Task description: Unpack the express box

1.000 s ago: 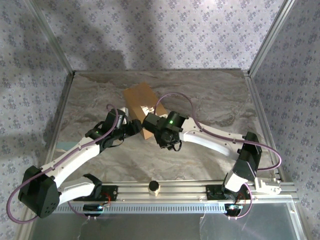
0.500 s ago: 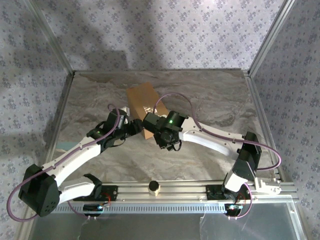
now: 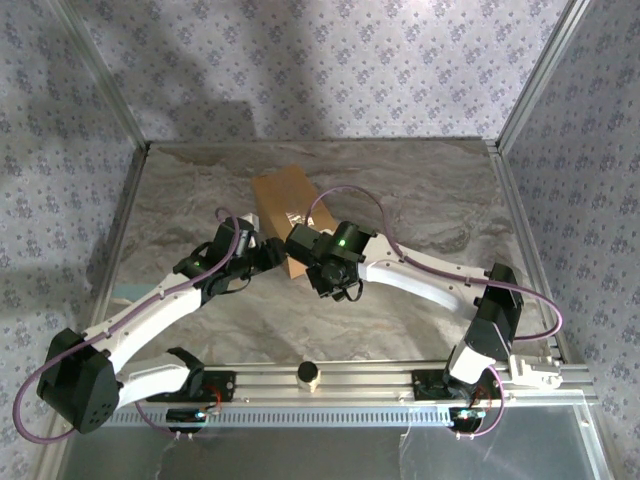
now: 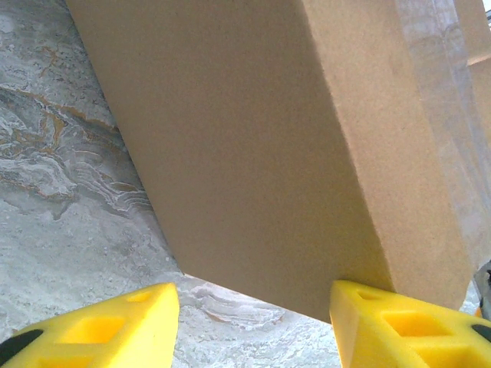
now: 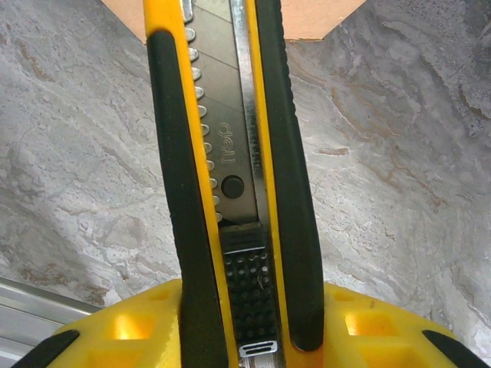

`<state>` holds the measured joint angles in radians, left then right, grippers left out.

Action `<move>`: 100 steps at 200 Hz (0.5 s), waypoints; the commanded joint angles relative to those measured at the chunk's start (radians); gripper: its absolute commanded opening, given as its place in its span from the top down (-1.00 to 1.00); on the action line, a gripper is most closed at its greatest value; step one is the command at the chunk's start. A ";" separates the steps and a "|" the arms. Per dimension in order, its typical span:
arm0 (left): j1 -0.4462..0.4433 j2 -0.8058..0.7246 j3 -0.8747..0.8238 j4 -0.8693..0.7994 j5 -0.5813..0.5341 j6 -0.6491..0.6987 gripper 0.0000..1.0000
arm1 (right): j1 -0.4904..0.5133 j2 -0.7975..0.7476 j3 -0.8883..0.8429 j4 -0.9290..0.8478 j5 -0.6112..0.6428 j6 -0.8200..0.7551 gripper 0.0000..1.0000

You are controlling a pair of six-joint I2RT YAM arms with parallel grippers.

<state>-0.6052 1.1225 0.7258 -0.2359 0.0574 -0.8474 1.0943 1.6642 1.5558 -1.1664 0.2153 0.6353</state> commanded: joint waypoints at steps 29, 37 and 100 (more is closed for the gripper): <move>-0.034 0.008 0.046 0.061 0.044 -0.008 -0.10 | 0.030 0.012 0.028 0.103 -0.090 -0.067 1.00; -0.038 0.007 0.045 0.063 0.041 -0.011 -0.10 | 0.034 0.014 0.032 0.103 -0.092 -0.066 1.00; -0.047 -0.005 0.041 0.052 0.024 -0.018 -0.10 | 0.050 0.030 0.046 0.102 -0.087 -0.069 1.00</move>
<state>-0.6308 1.1278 0.7307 -0.2283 0.0502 -0.8581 1.1160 1.6737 1.5597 -1.1194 0.1856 0.6163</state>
